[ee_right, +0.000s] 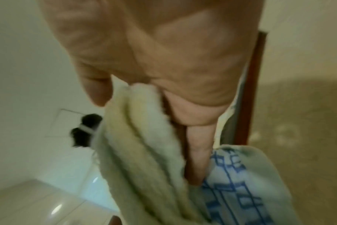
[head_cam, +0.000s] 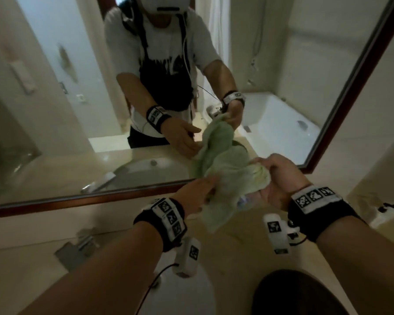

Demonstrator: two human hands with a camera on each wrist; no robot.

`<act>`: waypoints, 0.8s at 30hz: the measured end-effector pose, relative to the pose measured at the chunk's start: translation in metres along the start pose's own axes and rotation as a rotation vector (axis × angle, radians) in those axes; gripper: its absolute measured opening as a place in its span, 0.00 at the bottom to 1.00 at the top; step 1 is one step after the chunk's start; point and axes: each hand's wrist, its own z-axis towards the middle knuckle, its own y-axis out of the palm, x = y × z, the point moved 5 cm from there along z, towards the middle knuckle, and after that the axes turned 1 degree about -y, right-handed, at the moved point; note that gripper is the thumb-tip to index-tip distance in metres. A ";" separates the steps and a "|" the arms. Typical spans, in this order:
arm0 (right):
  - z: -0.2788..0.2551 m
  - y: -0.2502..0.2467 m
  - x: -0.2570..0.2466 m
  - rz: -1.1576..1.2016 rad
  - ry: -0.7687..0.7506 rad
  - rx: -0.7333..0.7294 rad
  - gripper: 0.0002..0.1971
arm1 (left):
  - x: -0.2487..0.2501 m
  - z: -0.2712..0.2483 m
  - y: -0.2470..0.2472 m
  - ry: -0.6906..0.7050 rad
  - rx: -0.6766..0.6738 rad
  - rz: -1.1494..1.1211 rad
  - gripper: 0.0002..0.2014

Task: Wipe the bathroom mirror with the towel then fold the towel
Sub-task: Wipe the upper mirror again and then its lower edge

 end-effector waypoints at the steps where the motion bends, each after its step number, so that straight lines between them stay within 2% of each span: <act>1: -0.003 0.030 -0.003 -0.040 -0.023 -0.073 0.18 | -0.004 -0.016 -0.015 -0.047 0.007 -0.114 0.28; 3: -0.005 0.091 -0.002 -0.188 -0.074 -0.173 0.22 | -0.011 -0.050 -0.050 -0.026 0.031 -0.232 0.27; 7: -0.012 0.198 0.012 -0.451 -0.127 -0.269 0.13 | -0.019 -0.116 -0.125 0.156 0.115 -0.312 0.20; 9: -0.025 0.255 0.020 -0.527 -0.162 -0.291 0.22 | -0.029 -0.158 -0.169 0.198 0.168 -0.246 0.14; 11: -0.036 0.299 0.024 -0.724 -0.226 -0.305 0.31 | -0.039 -0.193 -0.209 0.217 0.271 -0.168 0.14; 13: -0.047 0.345 0.031 -0.951 -0.311 -0.288 0.31 | -0.048 -0.233 -0.251 0.213 0.381 -0.106 0.17; 16: -0.067 0.415 0.044 -1.164 -0.392 -0.260 0.24 | -0.060 -0.299 -0.308 0.198 0.493 -0.074 0.22; 18: -0.085 0.451 0.049 -1.404 -0.448 -0.267 0.21 | -0.060 -0.332 -0.337 0.193 0.575 -0.019 0.24; 21: -0.115 0.505 0.064 -1.707 -0.473 -0.292 0.30 | -0.063 -0.386 -0.385 0.222 0.752 0.146 0.24; 23: -0.124 0.531 0.076 -1.850 -0.427 -0.337 0.38 | -0.063 -0.417 -0.410 0.265 0.838 0.206 0.21; 24: -0.127 0.542 0.082 -1.908 -0.407 -0.350 0.39 | -0.062 -0.429 -0.419 0.294 0.859 0.216 0.21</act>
